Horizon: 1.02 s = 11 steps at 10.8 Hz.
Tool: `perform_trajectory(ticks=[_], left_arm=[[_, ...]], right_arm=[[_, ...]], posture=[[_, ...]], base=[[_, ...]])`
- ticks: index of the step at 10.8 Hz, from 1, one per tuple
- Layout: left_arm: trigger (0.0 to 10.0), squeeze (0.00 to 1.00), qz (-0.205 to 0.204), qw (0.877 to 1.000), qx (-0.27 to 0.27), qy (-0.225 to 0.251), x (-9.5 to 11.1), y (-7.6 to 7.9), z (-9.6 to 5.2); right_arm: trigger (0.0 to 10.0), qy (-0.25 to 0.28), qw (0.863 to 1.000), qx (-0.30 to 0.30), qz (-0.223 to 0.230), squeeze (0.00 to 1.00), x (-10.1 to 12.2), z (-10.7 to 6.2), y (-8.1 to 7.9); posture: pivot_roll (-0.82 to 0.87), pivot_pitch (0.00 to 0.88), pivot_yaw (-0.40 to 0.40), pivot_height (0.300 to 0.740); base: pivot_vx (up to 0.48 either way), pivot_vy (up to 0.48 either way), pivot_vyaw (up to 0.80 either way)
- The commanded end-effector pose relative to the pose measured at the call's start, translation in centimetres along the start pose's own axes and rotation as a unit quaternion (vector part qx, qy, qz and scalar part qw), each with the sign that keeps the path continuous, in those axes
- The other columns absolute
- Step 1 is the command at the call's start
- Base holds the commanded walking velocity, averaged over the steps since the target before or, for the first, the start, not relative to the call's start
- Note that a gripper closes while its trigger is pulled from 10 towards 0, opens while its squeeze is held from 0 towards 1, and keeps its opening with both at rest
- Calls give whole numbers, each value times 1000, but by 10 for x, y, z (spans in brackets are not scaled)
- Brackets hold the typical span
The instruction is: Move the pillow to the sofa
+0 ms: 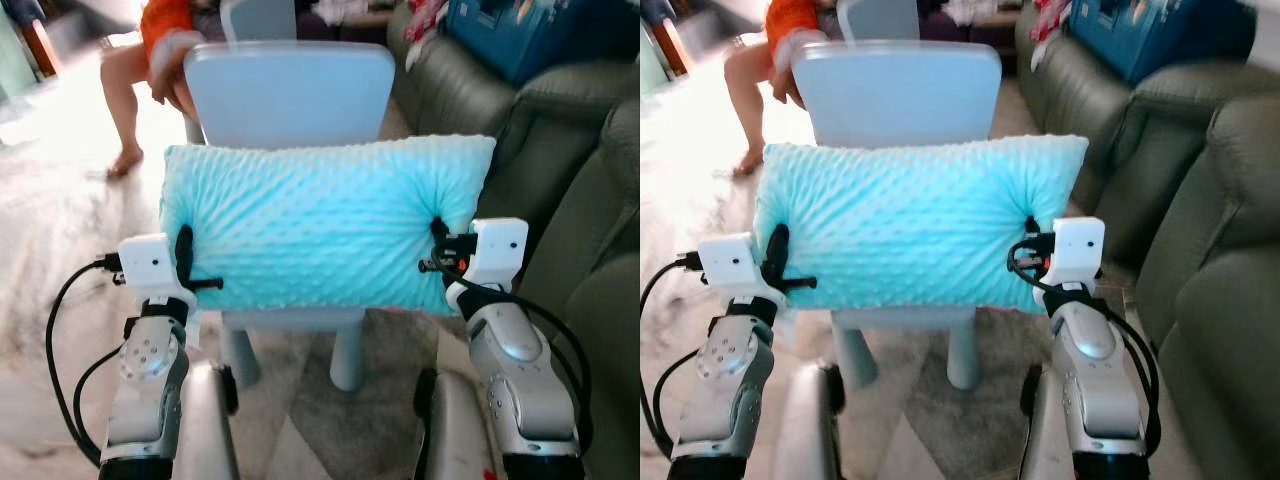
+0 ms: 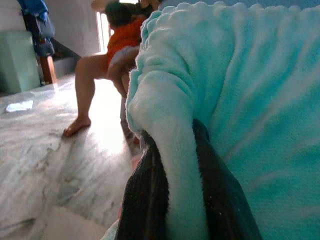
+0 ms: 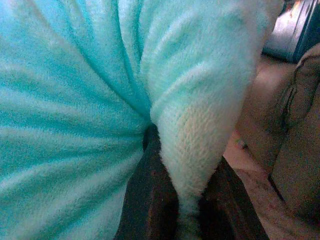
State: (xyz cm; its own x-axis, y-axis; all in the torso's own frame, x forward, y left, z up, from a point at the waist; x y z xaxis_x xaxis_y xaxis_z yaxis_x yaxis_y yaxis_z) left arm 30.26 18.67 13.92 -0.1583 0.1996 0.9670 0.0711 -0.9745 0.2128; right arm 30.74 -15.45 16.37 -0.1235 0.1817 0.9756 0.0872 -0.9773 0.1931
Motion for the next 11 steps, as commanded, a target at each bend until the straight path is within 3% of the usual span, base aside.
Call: perform_trajectory(ticks=[1,8,11], left_arm=[[0,0,5,1000,3,7,3,-3,1],[0,0,3,1000,-5,0,0,1,2],[0,0,9,1000,3,-23,-9,-1,1]], right_arm=[[0,11,1000,-18,-1,0,6,1,9],[0,10,1000,-19,1,0,5,1,10],[0,11,1000,-17,4,0,6,1,9]], posture=[[-132,0,8,524],[-138,0,12,654],[-141,0,12,709]], base=[[0,0,0],[0,0,0],[0,0,0]])
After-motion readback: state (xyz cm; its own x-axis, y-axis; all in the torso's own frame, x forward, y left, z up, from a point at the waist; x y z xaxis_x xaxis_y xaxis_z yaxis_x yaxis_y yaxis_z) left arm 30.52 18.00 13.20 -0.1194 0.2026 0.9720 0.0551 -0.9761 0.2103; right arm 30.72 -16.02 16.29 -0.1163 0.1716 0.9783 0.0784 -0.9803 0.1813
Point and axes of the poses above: a point about 5 cm out from each wrist's last joint towards the gripper, its own z axis pointing out of the wrist towards the gripper, its own x axis along the axis of the wrist's last joint, y = z × x, the point moved 1 cm from there along z, pointing out of the wrist towards the gripper, and after that the axes turned 11 degrees about -z, right-handed, at the moved point
